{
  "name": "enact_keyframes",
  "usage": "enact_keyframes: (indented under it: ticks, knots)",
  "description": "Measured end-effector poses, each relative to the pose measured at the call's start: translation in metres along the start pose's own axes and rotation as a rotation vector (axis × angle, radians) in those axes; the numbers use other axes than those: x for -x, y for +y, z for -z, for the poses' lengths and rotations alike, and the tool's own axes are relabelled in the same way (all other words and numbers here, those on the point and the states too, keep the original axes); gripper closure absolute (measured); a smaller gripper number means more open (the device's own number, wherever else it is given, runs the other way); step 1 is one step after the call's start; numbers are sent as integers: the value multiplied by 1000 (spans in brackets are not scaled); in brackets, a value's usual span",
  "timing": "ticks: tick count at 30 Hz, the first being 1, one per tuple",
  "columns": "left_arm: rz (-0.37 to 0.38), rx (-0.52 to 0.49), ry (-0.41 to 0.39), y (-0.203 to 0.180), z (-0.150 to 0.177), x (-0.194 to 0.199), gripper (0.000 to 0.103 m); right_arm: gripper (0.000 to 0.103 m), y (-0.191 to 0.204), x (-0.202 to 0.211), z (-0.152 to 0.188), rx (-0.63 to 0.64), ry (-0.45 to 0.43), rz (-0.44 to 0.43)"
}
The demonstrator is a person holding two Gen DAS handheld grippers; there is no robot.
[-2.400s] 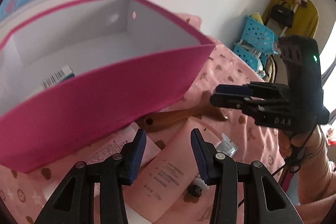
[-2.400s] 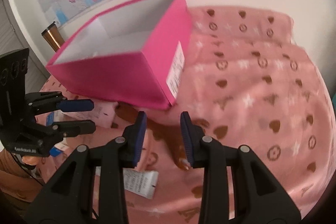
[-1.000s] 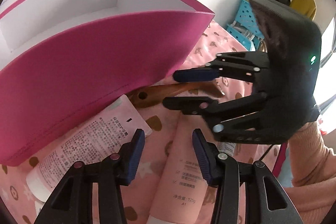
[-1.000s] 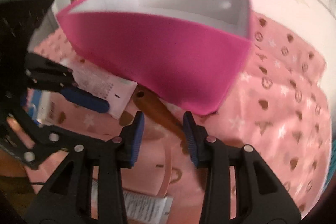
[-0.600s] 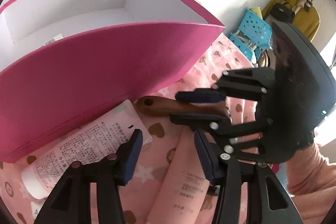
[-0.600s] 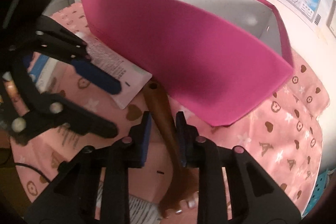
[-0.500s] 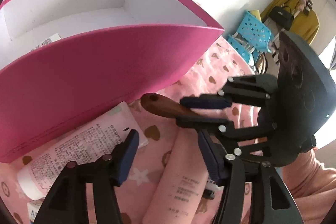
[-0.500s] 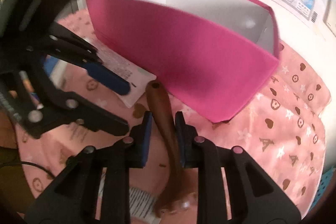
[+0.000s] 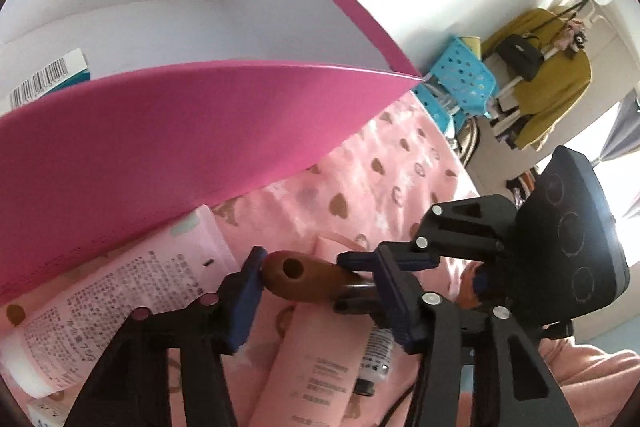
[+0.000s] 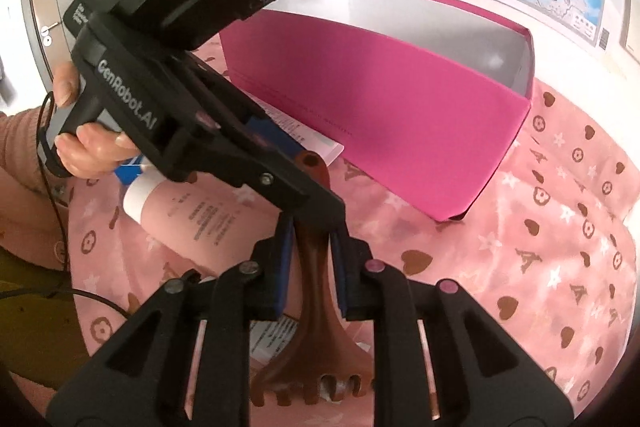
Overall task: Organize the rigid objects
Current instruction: 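Lift the back scratcher with the right tool toward the magenta box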
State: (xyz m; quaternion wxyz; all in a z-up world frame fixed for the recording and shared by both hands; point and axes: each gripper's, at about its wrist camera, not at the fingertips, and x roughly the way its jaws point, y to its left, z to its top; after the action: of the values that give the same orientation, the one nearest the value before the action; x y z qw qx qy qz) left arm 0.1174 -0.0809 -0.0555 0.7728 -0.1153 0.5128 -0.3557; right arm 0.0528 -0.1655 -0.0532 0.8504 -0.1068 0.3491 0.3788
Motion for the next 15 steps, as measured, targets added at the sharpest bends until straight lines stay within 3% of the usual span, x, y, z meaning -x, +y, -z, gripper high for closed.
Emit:
enact_keyframes:
  ticks: [3,6,11,15]
  knots:
    - [3,20,-2,3,1,0,69,81,0,-4,-3,-15,-1,13]
    - [19,45,0,7,2,-3,69,80,-7,4,2,-66,-8,22]
    - [-1,28,-21,1,6,3,71,56,-18,29,20,-199,-42,74]
    - [-8,12,-32,-4,10,8,75,50,-32,56,39,-386,-68,74]
